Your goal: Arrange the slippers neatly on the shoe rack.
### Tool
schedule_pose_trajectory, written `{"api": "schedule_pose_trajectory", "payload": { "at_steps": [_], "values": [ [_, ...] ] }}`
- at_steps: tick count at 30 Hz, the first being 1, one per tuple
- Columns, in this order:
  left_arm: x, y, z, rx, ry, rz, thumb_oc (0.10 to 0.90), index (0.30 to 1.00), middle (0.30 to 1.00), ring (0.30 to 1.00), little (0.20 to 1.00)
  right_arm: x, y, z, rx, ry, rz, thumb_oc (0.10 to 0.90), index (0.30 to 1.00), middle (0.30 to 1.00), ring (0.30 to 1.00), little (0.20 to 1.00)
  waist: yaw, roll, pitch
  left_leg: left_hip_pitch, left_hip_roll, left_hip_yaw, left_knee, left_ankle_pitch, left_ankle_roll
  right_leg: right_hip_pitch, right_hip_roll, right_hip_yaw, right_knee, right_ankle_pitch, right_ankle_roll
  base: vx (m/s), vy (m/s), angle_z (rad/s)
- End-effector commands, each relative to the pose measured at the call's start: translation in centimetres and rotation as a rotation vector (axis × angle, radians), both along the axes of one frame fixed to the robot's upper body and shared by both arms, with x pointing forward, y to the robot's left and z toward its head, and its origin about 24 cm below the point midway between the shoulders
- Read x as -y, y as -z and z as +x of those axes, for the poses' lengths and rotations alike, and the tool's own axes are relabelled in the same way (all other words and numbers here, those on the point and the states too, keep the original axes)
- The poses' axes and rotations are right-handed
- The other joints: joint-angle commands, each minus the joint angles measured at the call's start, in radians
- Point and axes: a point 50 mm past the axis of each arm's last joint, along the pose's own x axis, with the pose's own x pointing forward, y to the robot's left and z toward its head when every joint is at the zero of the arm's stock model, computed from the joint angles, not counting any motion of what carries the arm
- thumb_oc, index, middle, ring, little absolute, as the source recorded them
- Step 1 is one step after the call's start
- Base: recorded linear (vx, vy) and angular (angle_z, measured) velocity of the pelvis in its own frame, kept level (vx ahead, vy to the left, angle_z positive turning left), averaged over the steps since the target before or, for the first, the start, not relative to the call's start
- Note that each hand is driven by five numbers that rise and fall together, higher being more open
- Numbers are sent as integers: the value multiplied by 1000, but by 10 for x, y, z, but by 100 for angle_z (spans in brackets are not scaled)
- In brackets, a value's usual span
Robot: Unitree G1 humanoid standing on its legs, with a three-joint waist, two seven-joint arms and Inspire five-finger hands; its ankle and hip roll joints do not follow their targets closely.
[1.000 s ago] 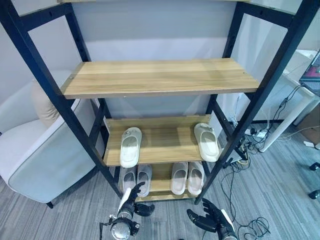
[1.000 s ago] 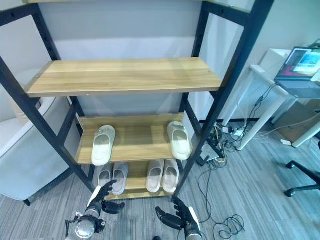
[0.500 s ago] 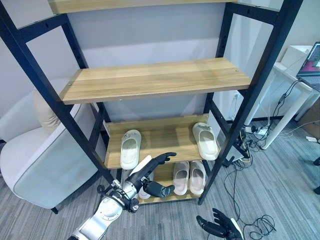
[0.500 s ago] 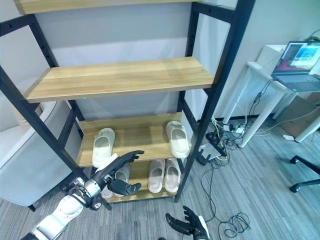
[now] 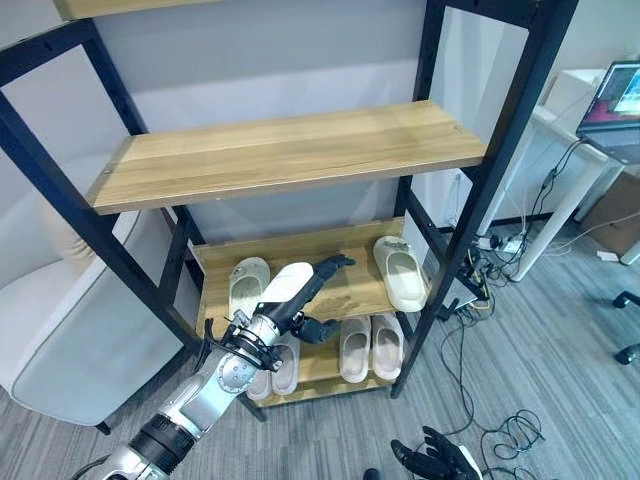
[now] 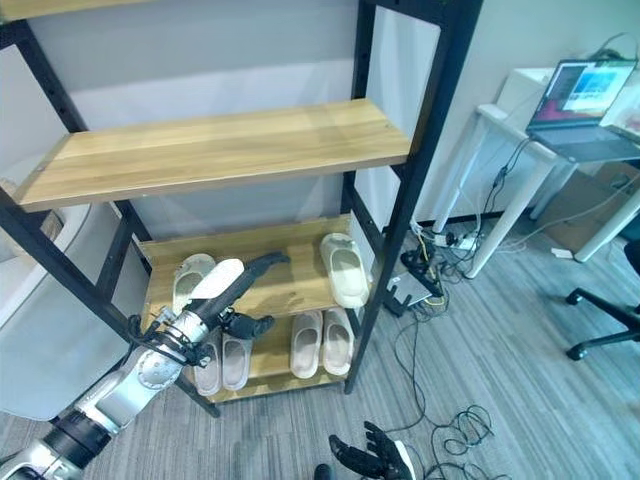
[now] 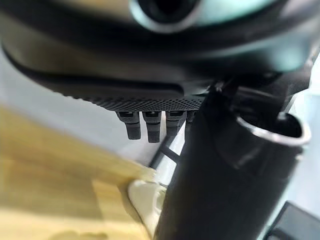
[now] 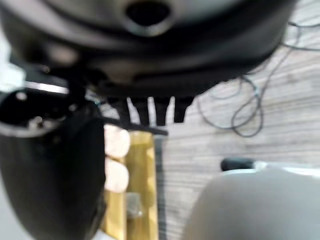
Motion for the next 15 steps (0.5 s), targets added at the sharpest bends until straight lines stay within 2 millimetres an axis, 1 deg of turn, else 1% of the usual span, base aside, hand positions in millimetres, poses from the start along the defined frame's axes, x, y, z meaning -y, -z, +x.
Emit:
{"api": "schedule_pose_trajectory", "payload": {
  "at_steps": [1,2,5,6,7,8,9,10,13,14,15],
  "values": [
    [-7,-58,36,351,-79,42,800,900,900,900,900,3,-18,28,171,-10,-32,800,900,900,900,900,-16,-12,0,-49,-10,-17,8,-76,-22,56,-48,22,21,-146,98,0,0,0],
    [-12,-57,41,379,-114,101,800,900,900,900,900,5,-18,26,168,-6,-39,800,900,900,900,900,-20,-10,1,-51,-11,-15,8,-77,-22,54,-48,23,23,-146,98,0,0,0],
    [-22,-53,47,396,-174,186,800,900,900,900,900,10,-20,22,177,20,-50,800,900,900,900,900,-27,-7,0,-50,-11,-11,8,-80,-23,52,-48,24,23,-148,97,35,-4,-2],
    [-26,-51,49,395,-201,194,800,900,900,900,900,11,-19,20,174,27,-48,800,900,900,900,900,-30,-6,-1,-50,-10,-11,8,-80,-24,52,-47,24,23,-149,97,0,0,0],
    [-26,-51,49,395,-201,193,800,900,900,900,900,11,-19,20,174,27,-48,800,900,900,900,900,-30,-5,-1,-50,-10,-11,8,-80,-24,52,-47,24,23,-149,97,30,-14,-3],
    [-36,-45,54,384,-264,195,800,900,900,900,900,10,-17,16,158,20,-49,800,900,900,900,900,-35,-6,-1,-50,-9,-9,8,-80,-26,51,-46,25,22,-150,97,27,-11,-3],
    [-40,-43,56,381,-293,199,800,900,900,900,900,9,-16,14,151,16,-48,800,900,900,900,900,-37,-6,-2,-50,-8,-8,8,-81,-27,49,-45,25,22,-150,97,0,0,0],
    [-40,-43,56,381,-294,199,800,900,900,900,900,9,-16,14,151,16,-48,800,900,900,900,900,-37,-6,-3,-51,-8,-8,8,-81,-27,49,-45,25,22,-150,97,0,0,0],
    [-53,-39,61,370,-385,178,800,900,900,900,900,6,-14,14,147,3,-43,800,900,900,900,900,-38,-11,-4,-56,-5,-8,8,-80,-29,43,-46,24,20,-148,99,24,-18,-9],
    [-53,-39,61,370,-385,178,800,900,900,900,900,6,-14,14,147,3,-43,800,900,900,900,900,-38,-10,-5,-57,-5,-8,8,-80,-29,43,-46,24,20,-148,99,23,-12,-10],
    [-61,-36,62,357,-431,163,800,900,900,900,900,3,-14,15,151,-8,-36,800,900,900,900,900,-38,-12,-6,-60,-5,-7,8,-79,-30,39,-45,25,19,-148,100,22,-7,-9]
  ]
}}
